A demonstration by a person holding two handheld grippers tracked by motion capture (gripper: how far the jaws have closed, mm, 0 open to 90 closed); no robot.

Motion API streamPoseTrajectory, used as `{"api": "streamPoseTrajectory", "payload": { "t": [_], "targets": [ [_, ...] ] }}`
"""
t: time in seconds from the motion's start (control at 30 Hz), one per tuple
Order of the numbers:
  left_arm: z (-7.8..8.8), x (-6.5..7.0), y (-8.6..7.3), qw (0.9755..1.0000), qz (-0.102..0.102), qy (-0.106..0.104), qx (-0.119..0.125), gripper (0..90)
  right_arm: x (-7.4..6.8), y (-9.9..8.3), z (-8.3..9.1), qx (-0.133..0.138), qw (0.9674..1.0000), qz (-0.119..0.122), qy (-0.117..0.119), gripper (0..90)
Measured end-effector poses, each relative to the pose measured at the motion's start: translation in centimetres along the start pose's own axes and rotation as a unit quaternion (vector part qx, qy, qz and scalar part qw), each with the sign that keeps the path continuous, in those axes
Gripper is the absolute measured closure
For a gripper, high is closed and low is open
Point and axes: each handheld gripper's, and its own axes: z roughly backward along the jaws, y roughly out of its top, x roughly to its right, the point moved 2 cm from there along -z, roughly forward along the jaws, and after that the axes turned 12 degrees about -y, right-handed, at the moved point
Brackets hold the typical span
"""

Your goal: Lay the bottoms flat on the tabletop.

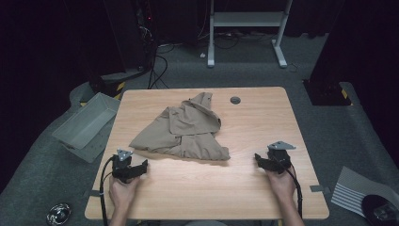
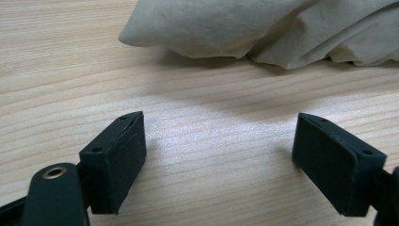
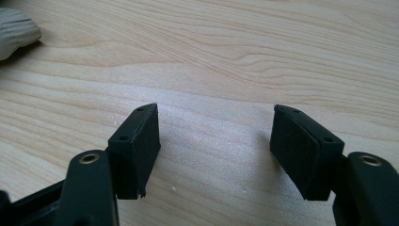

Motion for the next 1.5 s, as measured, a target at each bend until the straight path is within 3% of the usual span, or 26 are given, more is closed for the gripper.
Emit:
{"api": "streamPoseTrajectory", "payload": {
  "t": [0.47,0.53,0.6,0.63,0.77,0.83,1.13,1.3,1.5],
  "targets": [
    [0.1,-0.1,0.0,1.0,0.002,0.002,0.002,20.2,-0.2,0.2,-0.1,-0.001,1.0,0.001,0.008,31.5],
    [0.1,-0.1,0.0,1.0,0.003,0.002,0.002,20.5,-0.4,0.5,-0.1,-0.011,0.9999,-0.002,0.009,35.2],
    [0.1,-0.1,0.0,1.0,0.004,0.003,0.003,21.2,-0.8,0.8,0.0,-0.007,0.9981,-0.028,0.055,36.2],
    [0.1,-0.1,0.0,1.0,0.005,0.003,0.003,21.6,-1.3,1.2,0.1,-0.01,0.9968,-0.032,0.073,35.1],
    [0.1,-0.1,0.0,1.0,0.004,0.002,0.003,21.6,-4.9,3.5,1.1,0.022,0.9938,0.023,0.107,35.0],
    [0.1,-0.1,0.0,1.0,0.004,0.003,0.003,21.6,-6.2,4.4,1.2,0.031,0.991,0.034,0.126,34.8],
    [0.1,-0.1,0.0,1.0,0.005,0.004,0.004,22.1,-11.2,7.6,0.4,0.052,0.9809,0.079,0.17,33.7],
    [0.1,-0.1,0.0,1.0,0.006,0.004,0.005,22.4,-13.7,9.3,0.2,0.065,0.976,0.096,0.185,33.6],
    [0.1,-0.1,0.0,1.0,0.006,0.004,0.005,22.6,-15.6,9.4,-1.5,0.048,0.9765,0.127,0.168,39.1]
  ]
}}
